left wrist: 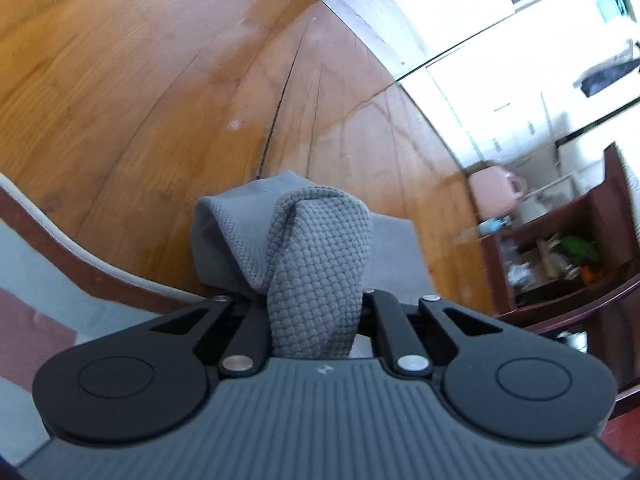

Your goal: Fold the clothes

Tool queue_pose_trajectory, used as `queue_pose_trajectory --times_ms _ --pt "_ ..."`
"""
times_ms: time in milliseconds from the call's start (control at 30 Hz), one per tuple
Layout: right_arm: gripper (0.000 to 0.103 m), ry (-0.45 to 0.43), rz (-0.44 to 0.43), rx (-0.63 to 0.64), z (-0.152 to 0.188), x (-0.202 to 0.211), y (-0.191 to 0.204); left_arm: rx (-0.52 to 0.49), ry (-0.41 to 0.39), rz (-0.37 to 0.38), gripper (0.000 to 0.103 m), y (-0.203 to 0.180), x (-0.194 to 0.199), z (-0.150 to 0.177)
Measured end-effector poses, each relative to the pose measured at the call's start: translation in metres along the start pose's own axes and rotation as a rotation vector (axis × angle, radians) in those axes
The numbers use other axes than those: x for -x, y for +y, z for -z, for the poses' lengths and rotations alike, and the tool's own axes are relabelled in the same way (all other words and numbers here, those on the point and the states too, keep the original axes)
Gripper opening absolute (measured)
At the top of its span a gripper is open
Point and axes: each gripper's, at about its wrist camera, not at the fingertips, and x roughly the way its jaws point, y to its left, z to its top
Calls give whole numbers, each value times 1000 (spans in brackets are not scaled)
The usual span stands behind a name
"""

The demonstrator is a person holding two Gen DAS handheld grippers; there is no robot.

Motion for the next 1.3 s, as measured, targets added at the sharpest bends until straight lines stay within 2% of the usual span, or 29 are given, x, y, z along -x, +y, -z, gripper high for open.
queue_pose_trajectory --times_ms 100,200,267,333,367,400,433,467,567,633,667,700,733,800,833,900,933,967,1033,1067,1100,1133,1167,1233,1300 --pt "65 38 -16 -26 6 -3 5 -43 -12 -13 7 -9 3 1" --pt "65 72 -4 46 11 -11 19 -46 -26 -3 7 -2 0 -6" --pt "60 40 48 91 9 -12 23 -36 -33 3 7 2 3 -7" --pt "57 -29 150 52 -1 -8 17 -31 -44 8 7 3 7 -8" --pt "48 -70 195 5 -8 -4 10 -36 -49 6 7 3 10 -8" --pt "32 -107 215 -21 -18 3 6 -46 -52 -4 7 2 11 -7" --pt "28 -143 235 -47 -27 9 2 -56 -50 -15 7 2 11 -7" --pt "28 -178 254 -71 -36 16 -2 -65 -27 -28 7 0 7 -6" --pt "25 -201 261 -38 -47 19 -2 -41 64 -50 7 2 -10 1" --pt "10 -215 266 -17 -54 21 -1 1 143 -60 8 8 -23 5" --pt "4 -223 268 -6 -58 22 -1 -4 180 -95 12 10 -27 7" --pt "4 -230 270 5 -62 23 0 -67 220 -161 14 5 -32 10" --pt "4 -238 272 16 -65 24 0 -176 246 -249 18 -4 -36 14" --pt "4 -252 277 38 -73 26 1 -319 237 -376 22 -18 -40 23" --pt "4 -260 279 49 -76 27 1 -327 241 -376 25 -20 -41 24" --pt "4 -253 283 60 -86 22 0 -280 250 -335 33 -16 -41 23" --pt "4 -238 284 59 -90 16 -1 -250 253 -321 43 -11 -42 21" --pt "6 -217 286 58 -92 10 -4 -220 259 -310 49 -6 -43 20" --pt "20 -176 290 53 -95 -2 -11 -153 281 -305 49 1 -48 20" --pt "35 -157 300 37 -94 -6 -16 -121 295 -299 49 6 -49 21" --pt "41 -145 303 4 -94 -9 -23 -93 307 -290 49 11 -50 23" --pt "47 -132 304 -31 -93 -11 -30 -85 307 -272 46 10 -49 25" --pt "51 -113 282 -90 -91 -12 -39 -77 306 -254 37 10 -47 28" --pt "51 -75 243 -181 -85 -13 -48 -91 291 -223 21 5 -43 32" --pt "54 -39 210 -250 -76 -11 -49 -113 280 -214 17 0 -42 34"
